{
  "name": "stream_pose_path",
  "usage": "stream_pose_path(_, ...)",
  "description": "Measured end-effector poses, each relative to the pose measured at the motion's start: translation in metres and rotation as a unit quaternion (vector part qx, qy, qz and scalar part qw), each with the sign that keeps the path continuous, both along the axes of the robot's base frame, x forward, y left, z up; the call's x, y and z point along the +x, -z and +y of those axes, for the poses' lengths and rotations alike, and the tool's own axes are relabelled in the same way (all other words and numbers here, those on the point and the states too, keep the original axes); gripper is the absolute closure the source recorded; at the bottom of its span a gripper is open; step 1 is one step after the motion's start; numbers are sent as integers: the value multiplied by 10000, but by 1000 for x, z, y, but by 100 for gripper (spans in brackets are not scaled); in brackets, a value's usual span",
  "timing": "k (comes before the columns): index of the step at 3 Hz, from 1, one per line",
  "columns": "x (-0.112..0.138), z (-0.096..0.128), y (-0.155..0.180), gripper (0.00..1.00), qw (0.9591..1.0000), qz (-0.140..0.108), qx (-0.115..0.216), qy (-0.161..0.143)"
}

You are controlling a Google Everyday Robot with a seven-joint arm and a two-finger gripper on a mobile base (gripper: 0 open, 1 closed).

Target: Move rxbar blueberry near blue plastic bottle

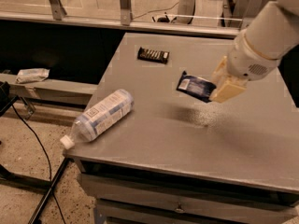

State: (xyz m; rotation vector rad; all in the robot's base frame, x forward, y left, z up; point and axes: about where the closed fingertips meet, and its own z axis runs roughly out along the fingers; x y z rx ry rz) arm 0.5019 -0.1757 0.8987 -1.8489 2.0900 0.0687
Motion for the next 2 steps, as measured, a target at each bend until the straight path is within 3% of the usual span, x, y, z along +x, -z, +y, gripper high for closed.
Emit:
stream_pose_path(1, -14, 45, 10, 100, 9978, 137, -239, -602)
stream_pose_path(2, -25, 83, 29, 100, 9927, 298, -510, -1047)
